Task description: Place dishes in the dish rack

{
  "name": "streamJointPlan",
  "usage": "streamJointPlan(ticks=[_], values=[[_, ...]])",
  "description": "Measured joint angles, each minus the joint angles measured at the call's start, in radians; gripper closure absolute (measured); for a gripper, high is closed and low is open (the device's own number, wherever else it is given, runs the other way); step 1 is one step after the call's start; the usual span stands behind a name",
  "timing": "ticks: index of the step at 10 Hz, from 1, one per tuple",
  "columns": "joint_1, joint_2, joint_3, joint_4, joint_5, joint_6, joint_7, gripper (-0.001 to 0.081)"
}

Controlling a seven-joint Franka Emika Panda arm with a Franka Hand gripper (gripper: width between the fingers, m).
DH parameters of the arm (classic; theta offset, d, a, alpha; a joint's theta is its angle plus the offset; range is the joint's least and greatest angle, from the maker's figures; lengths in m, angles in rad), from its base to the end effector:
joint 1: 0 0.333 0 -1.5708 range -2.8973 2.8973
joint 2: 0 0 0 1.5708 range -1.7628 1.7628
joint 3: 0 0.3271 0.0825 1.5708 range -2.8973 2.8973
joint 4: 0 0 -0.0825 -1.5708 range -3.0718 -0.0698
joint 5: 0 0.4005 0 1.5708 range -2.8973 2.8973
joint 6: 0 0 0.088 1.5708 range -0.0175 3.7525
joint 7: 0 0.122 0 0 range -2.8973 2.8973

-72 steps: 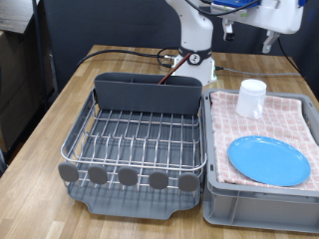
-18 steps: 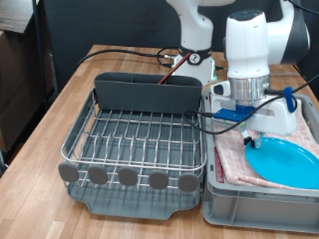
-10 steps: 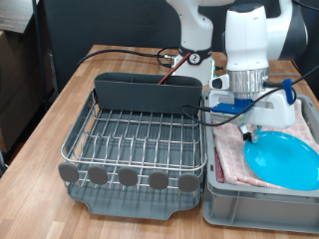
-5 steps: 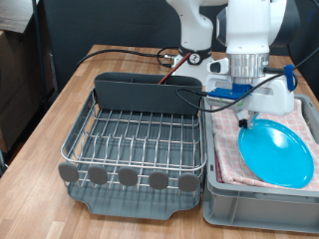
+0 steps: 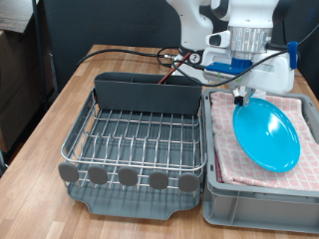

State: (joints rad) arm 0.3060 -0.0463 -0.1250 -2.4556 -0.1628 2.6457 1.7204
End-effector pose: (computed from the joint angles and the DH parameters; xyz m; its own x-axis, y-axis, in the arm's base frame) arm 0.5014 0.0951 0.3226 0.1557 -0.9855 0.0677 -0.9563 -0.1675 -0.2397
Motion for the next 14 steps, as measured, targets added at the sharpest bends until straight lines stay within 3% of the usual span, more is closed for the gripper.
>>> streamJointPlan(ticks=[3, 5, 6, 8, 12, 14], values=[[0.000, -0.060, 0.029, 0.073, -0.178, -0.218, 0.053, 0.0789], [0.001, -0.075, 0.044, 0.118, -0.188, -0.308, 0.039, 0.0789], [0.000, -0.073, 0.044, 0.117, -0.187, -0.303, 0.040, 0.0789], [-0.003, -0.081, 0.043, 0.135, -0.228, -0.422, 0.018, 0.0789], [-0.026, -0.132, -0.005, 0.197, -0.370, -0.648, -0.219, 0.0789], [-0.045, -0.135, -0.040, 0.221, -0.462, -0.703, -0.360, 0.0789]])
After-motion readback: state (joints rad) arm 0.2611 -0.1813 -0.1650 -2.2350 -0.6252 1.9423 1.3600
